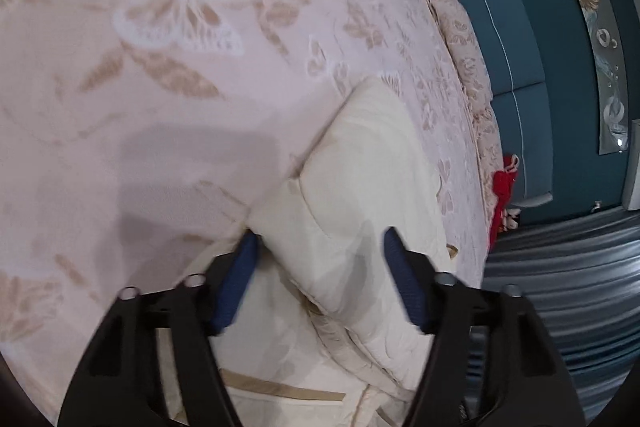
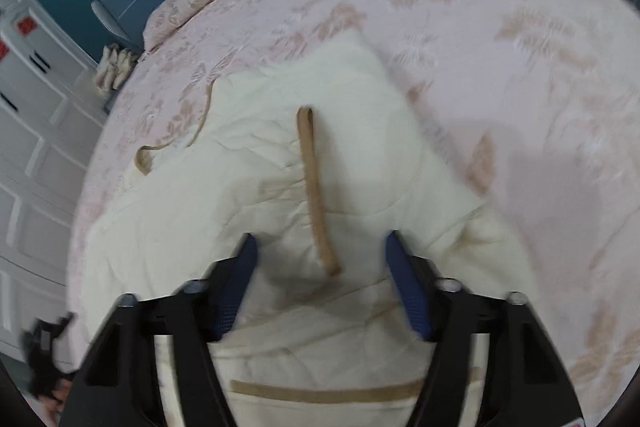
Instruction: Fold large clothes
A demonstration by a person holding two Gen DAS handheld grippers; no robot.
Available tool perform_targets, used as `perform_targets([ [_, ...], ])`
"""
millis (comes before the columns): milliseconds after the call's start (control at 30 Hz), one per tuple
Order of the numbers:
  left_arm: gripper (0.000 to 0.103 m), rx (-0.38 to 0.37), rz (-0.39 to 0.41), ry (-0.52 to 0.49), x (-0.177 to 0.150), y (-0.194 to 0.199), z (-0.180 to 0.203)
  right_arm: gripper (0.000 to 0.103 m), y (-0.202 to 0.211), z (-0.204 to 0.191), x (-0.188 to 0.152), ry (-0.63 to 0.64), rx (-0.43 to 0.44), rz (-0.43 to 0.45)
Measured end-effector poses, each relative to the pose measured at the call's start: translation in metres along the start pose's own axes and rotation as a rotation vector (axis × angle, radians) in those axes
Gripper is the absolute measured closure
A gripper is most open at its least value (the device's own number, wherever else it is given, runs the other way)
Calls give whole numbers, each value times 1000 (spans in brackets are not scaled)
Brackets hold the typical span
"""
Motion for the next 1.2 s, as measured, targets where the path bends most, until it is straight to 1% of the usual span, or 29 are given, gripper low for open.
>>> perform_targets([
  [33, 72, 12, -3, -6, -1, -2, 2, 92, 3, -7, 5, 21, 24, -1],
  [67, 86, 3, 3, -20, 0, -1, 6, 96, 15, -16, 12, 57, 44, 46],
  [100, 90, -5, 14, -32, 3, 2, 13, 97, 36, -29, 23, 115, 64, 125],
  [167, 94, -37, 70, -83, 6, 20, 27, 98, 70, -45, 37, 185, 88, 236],
  [200, 94, -39, 94, -118, 5, 28, 35, 98, 88, -51, 40, 232, 84, 299],
  [233, 95, -44, 117, -157, 2, 35, 43, 98, 93, -53, 40, 261, 69, 325],
  [267, 95, -37, 131, -205, -3, 39, 50, 98, 90, -53, 37, 296, 33, 328],
  [300, 95, -6, 138, -254, -10, 37, 53, 98, 72, -48, 31, 328, -26, 284],
  [333, 95, 33, 141, -296, -14, 32, 54, 98, 59, -42, 29, 327, -49, 252],
  [367, 96, 88, 140, -339, -21, 22, 51, 98, 39, -33, 23, 312, -81, 196],
  [433, 96, 161, 113, -356, -29, 3, 37, 98, 16, -16, 11, 283, -105, 132],
  [467, 96, 178, 105, -348, -32, -3, 29, 98, 7, -9, 5, 268, -111, 107],
  [500, 96, 178, 106, -348, -33, 0, 22, 98, 1, -4, 1, 263, -116, 89],
  [533, 95, 183, 112, -364, -34, -1, 20, 98, -5, -1, -3, 265, -124, 74],
  [633, 95, 220, 119, -444, -38, -9, 23, 98, -20, 5, -12, 263, -130, 47],
  [700, 94, 245, 124, -487, -42, -14, 26, 97, -23, 0, -12, 262, -140, 38],
  [767, 91, 280, 134, -549, -47, -16, 30, 96, -18, -1, -10, 260, -147, 28],
  [800, 89, 302, 142, -582, -49, -16, 34, 93, -12, 0, -10, 258, -151, 27],
  [833, 85, 336, 150, -621, -51, -8, 40, 89, -1, -1, -7, 253, -165, 38],
  [867, 79, 360, 158, -644, -52, 0, 46, 87, 14, 1, -7, 242, -180, 67],
  [900, 75, 381, 179, -667, -53, 17, 55, 84, 35, 0, -7, 226, -197, 119],
  [933, 72, 375, 206, -679, -54, 30, 62, 81, 47, -2, -8, 220, -200, 152],
  [967, 70, 349, 232, -694, -56, 45, 71, 81, 62, -7, -9, 215, -183, 194],
  [1000, 70, 318, 253, -713, -59, 57, 82, 81, 71, -17, -12, 220, -135, 210],
  [1033, 70, 286, 270, -746, -66, 65, 97, 81, 71, -29, -13, 241, -100, 200],
  [1067, 70, 259, 264, -775, -72, 65, 108, 81, 66, -47, -17, 287, -60, 178],
  [1133, 70, 202, 208, -829, -87, 46, 129, 88, 51, -74, -27, 368, -16, 145],
  [1167, 70, 201, 189, -851, -94, 34, 134, 89, 40, -87, -34, 410, -8, 124],
  [1200, 70, 217, 159, -880, -102, 17, 136, 90, 27, -95, -41, 434, -5, 96],
])
Point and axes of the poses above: each gripper's, at about its wrist camera, not at the fingertips, and y roughly against the way its jaws point, z to its right, x to its top, the point moved 1 cm from there along -y, roughly the way its jaws point, and after that the axes turned 6 degrees about z, right-handed, at the moved point
